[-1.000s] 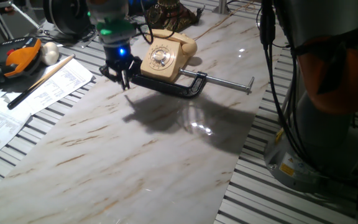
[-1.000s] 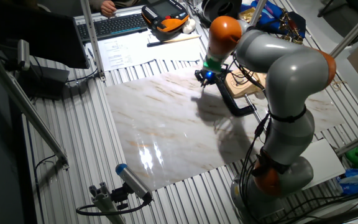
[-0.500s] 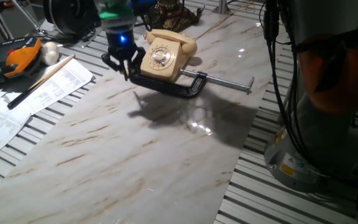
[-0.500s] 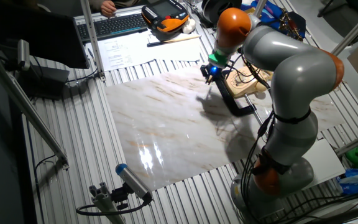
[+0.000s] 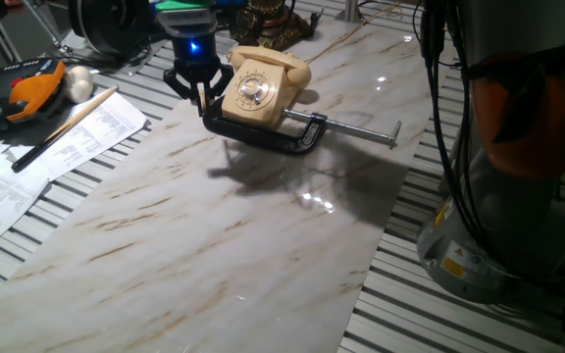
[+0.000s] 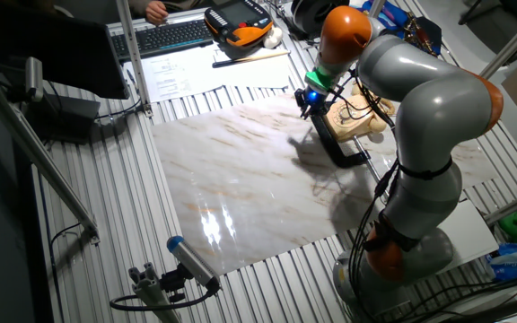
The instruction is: Dial a number on an old rotary phone
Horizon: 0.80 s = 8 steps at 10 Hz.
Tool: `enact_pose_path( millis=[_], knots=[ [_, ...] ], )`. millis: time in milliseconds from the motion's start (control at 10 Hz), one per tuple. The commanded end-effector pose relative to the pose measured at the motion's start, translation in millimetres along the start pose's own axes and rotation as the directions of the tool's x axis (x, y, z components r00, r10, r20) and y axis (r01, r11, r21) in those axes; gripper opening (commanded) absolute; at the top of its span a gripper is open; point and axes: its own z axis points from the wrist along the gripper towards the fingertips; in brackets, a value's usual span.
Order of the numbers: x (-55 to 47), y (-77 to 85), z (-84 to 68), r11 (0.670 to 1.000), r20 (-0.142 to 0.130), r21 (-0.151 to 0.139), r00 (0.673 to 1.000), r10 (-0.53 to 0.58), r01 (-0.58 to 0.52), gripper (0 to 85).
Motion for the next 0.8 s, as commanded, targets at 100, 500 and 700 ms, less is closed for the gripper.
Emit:
enact_pose_path(
  millis=[100, 500, 700],
  knots=[
    [-0.5, 1.7, 1.3, 0.997, -0.002, -0.005, 0.997, 0.071, -0.071, 0.0],
    [-0.5, 1.7, 1.3, 0.996, 0.008, -0.017, 0.996, 0.085, -0.085, 0.0],
    [-0.5, 1.7, 1.3, 0.994, -0.021, -0.07, 0.997, 0.08, -0.081, 0.0]
  ],
)
